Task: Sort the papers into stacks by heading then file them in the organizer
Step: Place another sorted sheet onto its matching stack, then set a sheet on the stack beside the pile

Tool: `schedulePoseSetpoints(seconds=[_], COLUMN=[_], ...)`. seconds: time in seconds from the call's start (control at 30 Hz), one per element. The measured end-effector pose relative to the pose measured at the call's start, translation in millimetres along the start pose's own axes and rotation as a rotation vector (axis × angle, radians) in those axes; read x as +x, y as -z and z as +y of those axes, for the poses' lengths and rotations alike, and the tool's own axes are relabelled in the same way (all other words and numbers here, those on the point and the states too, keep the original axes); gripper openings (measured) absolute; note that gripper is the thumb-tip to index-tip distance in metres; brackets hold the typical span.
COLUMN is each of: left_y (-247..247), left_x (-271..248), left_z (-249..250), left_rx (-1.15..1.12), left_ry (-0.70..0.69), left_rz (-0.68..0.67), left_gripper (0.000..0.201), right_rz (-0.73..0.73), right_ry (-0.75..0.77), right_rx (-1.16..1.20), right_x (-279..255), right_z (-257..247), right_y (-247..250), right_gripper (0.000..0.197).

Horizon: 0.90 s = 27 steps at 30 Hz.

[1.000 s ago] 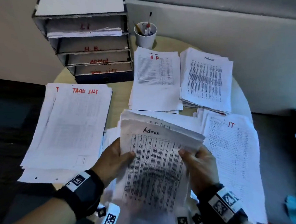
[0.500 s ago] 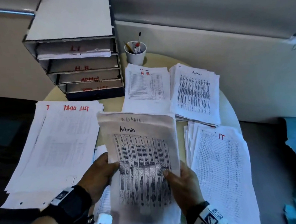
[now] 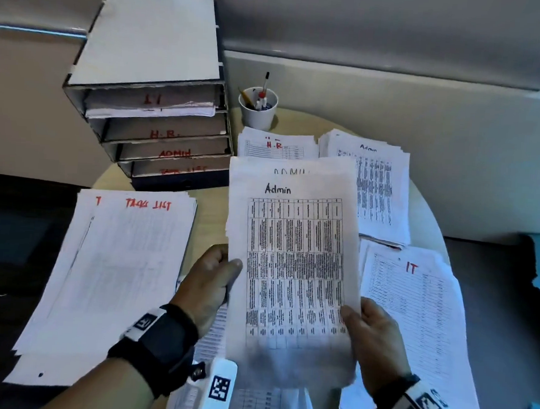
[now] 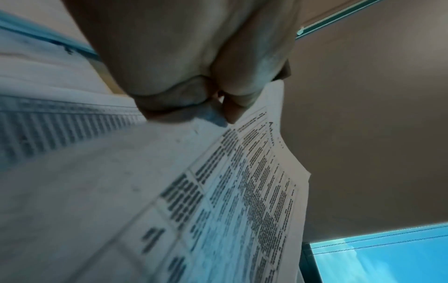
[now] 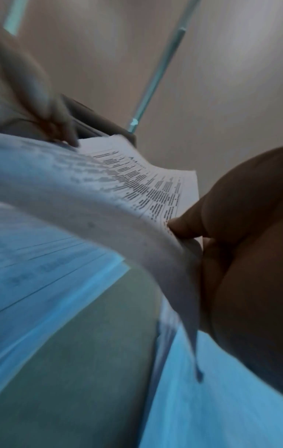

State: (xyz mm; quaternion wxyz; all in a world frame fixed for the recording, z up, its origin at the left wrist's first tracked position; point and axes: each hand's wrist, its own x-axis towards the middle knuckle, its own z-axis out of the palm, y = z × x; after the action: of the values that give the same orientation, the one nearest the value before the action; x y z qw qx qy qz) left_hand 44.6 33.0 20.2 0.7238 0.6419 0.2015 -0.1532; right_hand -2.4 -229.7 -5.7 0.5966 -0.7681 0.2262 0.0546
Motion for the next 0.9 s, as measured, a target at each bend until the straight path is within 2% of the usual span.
schedulePoseSetpoints(seconds=[0.07,0.1,0.13,0.17,0.2,0.27,0.33,0.4,0.53,0.57,0.63,0.7,0.73,0.8,0.83,0.9], left_y=[-5.1,-2.5,2.1,8.1,13.3,23.0,32.4,38.9,43.8,46.0,53.1,49.9,46.5,37.3,33.7,28.9], left_x=[2.8,4.7,5.2,4.0,1.7,-3.1,-4.3,0.0,3.5,4.6,4.4,5.9,5.7,5.4,6.3,7.1], left_z=[1.6,-3.7,-10.3,-18.1,-26.8,-45.9,-62.8,-73.4,-73.0,-73.5,-78.6,-77.8,-73.7,-67.8,-62.9,-53.4], left_rx=[0.001,0.099,0.286,0.575,0.878,1.344,1.527,1.533,1.477,1.508,1.473,1.528,1.475,1.401,1.388,1.409], left_ry=[0.015,0.001,-0.021,-0.047,-0.072,-0.019,0.061,0.078,0.000,-0.037,0.029,-0.090,-0.115,-0.046,-0.015,-0.008], left_rz=[0.028,0.050,0.068,0.083,0.075,-0.034,-0.160,-0.183,-0.148,-0.160,-0.202,-0.162,-0.149,-0.103,-0.094,-0.065], left_gripper=[0.014,0.013,0.016,0.025,0.039,0.075,0.108,0.114,0.118,0.124,0.120,0.116,0.115,0.103,0.096,0.086], right_rz=[0.019,0.017,0.021,0.037,0.066,0.139,0.208,0.249,0.217,0.176,0.131,0.128,0.179,0.318,0.364,0.317], right_ry=[-0.084,-0.105,-0.118,-0.126,-0.128,-0.140,-0.165,-0.194,-0.207,-0.213,-0.211,-0.192,-0.166,-0.078,-0.001,0.217], right_rx=[0.130,0.179,0.215,0.246,0.268,0.267,0.183,0.048,-0.256,-0.251,-0.280,-0.431,-0.535,-0.538,-0.530,-0.616], right_x=[21.4,34.2,48.5,66.6,88.3,137.9,187.9,236.2,298.2,306.8,317.7,308.3,307.0,288.0,269.4,210.5], right_z=[-12.0,-18.6,-24.4,-26.7,-28.9,-27.4,-24.1,-23.6,-32.7,-35.2,-38.7,-51.7,-54.5,-60.0,-64.0,-63.9], right_y=[12.4,21.0,29.7,39.2,50.2,71.8,89.4,99.5,101.4,99.5,92.0,79.3,76.7,71.2,65.1,42.2], right_gripper=[0.012,0.013,0.014,0.015,0.015,0.012,0.016,0.020,0.004,0.012,0.016,0.020,0.035,0.065,0.068,0.050])
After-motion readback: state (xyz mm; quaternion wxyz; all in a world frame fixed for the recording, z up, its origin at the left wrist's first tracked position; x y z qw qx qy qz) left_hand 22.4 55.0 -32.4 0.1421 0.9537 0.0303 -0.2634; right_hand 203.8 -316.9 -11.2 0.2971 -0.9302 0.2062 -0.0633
